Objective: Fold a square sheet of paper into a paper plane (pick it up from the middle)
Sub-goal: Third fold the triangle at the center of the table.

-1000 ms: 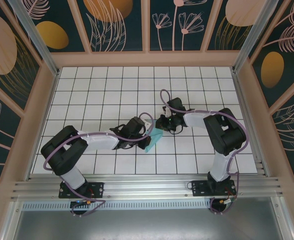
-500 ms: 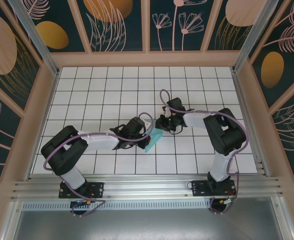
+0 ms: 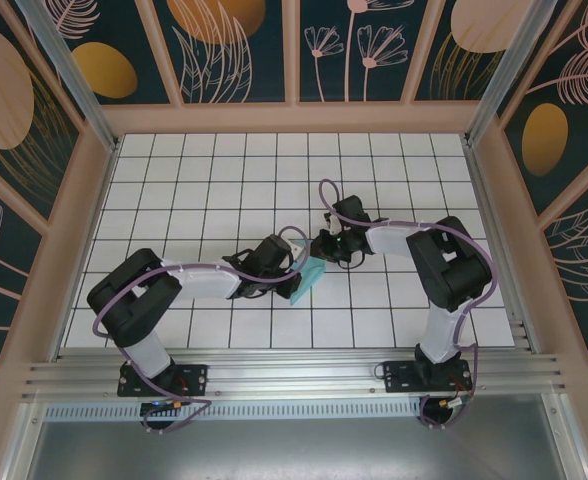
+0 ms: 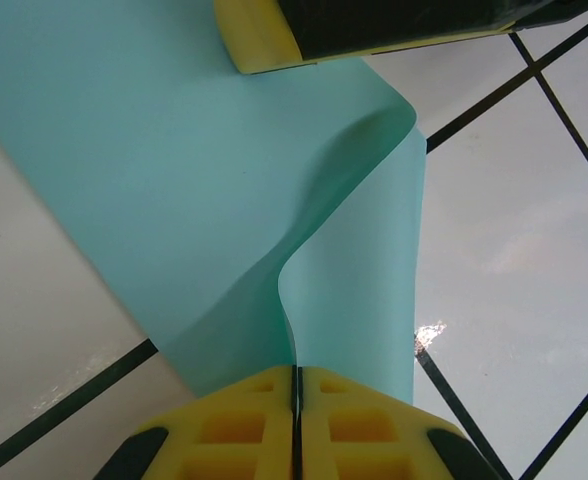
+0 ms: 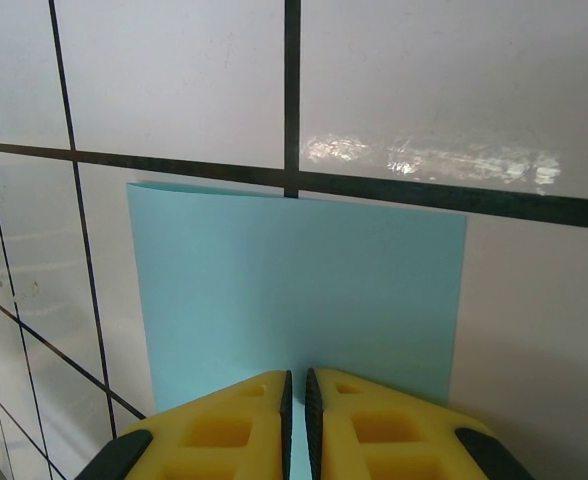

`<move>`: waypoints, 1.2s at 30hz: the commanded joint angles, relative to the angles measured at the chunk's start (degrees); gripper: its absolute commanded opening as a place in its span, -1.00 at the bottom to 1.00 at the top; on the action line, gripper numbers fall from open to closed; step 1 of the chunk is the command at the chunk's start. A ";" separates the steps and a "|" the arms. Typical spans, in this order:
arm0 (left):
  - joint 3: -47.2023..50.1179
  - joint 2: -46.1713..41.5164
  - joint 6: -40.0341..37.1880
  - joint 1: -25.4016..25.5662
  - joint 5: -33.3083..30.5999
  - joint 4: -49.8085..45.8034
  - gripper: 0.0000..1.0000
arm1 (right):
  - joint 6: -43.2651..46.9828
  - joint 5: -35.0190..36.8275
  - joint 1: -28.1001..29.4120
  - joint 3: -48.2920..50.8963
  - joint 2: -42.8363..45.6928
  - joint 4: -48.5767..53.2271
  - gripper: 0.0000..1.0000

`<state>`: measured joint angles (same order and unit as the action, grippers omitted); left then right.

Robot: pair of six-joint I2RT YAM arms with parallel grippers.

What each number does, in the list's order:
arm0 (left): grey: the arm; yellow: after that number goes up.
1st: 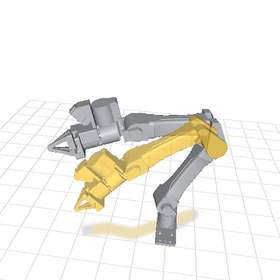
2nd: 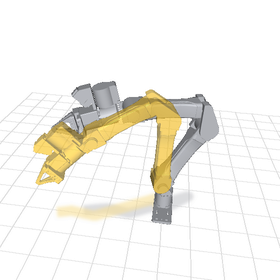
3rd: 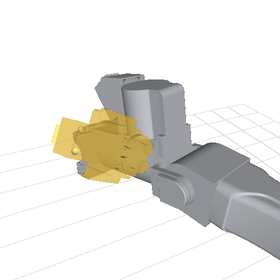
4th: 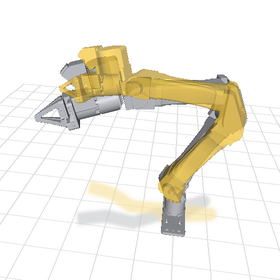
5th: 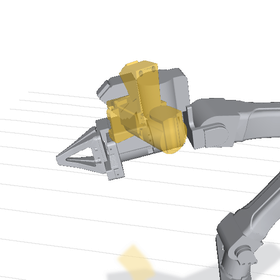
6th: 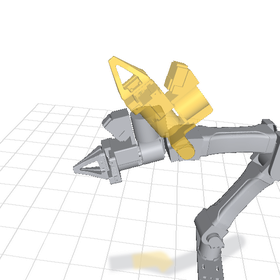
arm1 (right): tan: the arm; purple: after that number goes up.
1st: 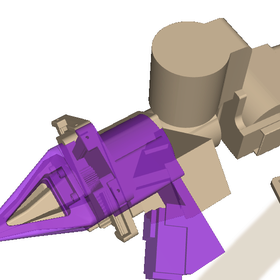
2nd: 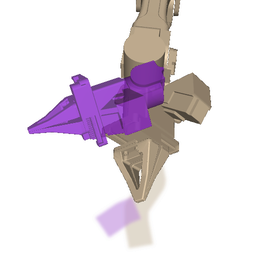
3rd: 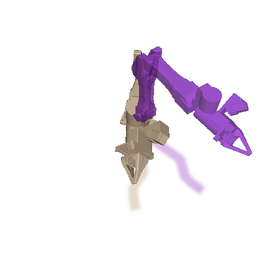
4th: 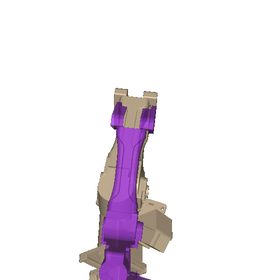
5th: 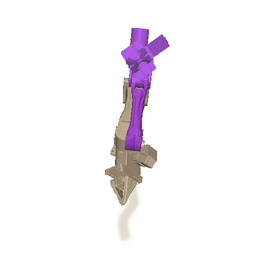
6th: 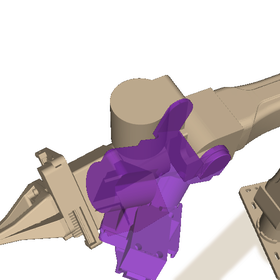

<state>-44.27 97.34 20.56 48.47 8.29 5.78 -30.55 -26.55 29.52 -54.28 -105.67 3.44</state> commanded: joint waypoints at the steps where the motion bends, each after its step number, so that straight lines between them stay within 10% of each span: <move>1: -1.60 -0.19 -1.66 -0.28 -1.15 -0.11 -0.78 | -0.67 2.48 1.02 1.18 -1.36 2.79 -0.65; 27: 1.54 2.87 0.24 -0.23 -0.01 1.85 -0.71 | -1.73 2.72 1.07 0.64 1.21 3.40 -0.63; 36: 2.26 3.15 -0.65 -0.28 -0.23 1.02 -0.71 | -5.45 7.55 0.81 2.65 14.21 2.43 -0.57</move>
<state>-43.38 98.85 20.40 48.47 7.68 8.54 -33.43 -22.31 30.11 -53.49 -97.84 5.72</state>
